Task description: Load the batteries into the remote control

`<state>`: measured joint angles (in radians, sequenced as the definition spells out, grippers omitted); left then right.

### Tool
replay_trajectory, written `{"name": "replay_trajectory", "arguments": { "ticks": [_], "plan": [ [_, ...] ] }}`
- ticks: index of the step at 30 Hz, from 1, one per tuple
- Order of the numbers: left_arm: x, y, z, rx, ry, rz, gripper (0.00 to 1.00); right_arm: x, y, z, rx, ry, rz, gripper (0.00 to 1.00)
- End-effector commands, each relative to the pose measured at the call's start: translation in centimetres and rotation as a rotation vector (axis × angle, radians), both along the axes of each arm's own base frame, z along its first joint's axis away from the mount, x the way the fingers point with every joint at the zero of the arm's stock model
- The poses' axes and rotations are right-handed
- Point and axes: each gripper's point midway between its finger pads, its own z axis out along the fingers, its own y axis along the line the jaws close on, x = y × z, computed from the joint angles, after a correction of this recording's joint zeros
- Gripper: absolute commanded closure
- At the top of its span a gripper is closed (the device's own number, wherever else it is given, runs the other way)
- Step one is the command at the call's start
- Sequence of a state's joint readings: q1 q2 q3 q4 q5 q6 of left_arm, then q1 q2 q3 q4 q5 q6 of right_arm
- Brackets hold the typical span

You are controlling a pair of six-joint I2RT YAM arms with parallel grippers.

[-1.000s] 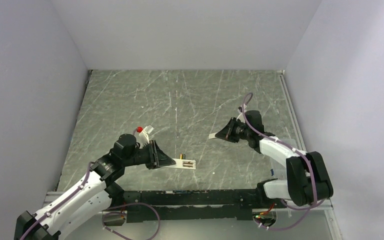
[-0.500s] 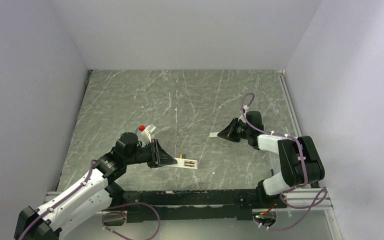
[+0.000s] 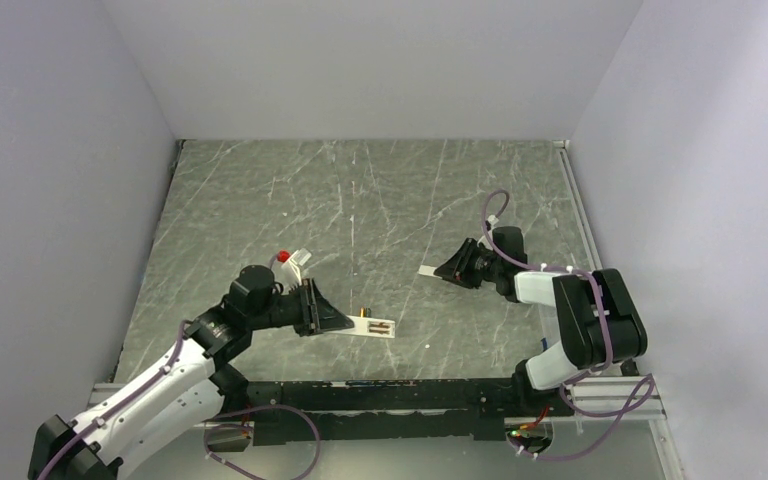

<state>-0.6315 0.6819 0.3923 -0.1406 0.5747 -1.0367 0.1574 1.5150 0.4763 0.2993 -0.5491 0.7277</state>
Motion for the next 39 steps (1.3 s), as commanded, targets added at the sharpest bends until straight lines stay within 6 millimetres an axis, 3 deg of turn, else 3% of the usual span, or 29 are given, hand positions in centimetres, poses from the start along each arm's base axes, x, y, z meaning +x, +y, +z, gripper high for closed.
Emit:
{"name": "replay_trajectory", "arguments": {
  "ticks": [1, 10, 22, 30, 39],
  "plan": [
    [0.5, 0.0, 2.4, -0.037, -0.071, 0.012, 1.0, 0.6, -0.4, 0.4, -0.011, -0.04, -0.015, 0.69],
    [0.3, 0.7, 2.2, 0.005, -0.047, 0.039, 1.0, 0.3, -1.2, 1.4, -0.066, -0.038, -0.03, 0.57],
    [-0.1, 0.9, 1.5, 0.03, -0.023, 0.033, 1.0, -0.7, -2.4, 4.2, -0.139, -0.099, -0.037, 0.54],
    [-0.4, 0.9, -1.0, 0.038, 0.055, 0.04, 1.0, -2.6, -1.9, 6.5, -0.13, -0.129, 0.053, 0.54],
    [-0.6, 0.6, -4.9, 0.095, 0.151, 0.017, 1.0, -6.0, -0.2, 9.5, -0.032, -0.217, 0.19, 0.52]
  ]
}}
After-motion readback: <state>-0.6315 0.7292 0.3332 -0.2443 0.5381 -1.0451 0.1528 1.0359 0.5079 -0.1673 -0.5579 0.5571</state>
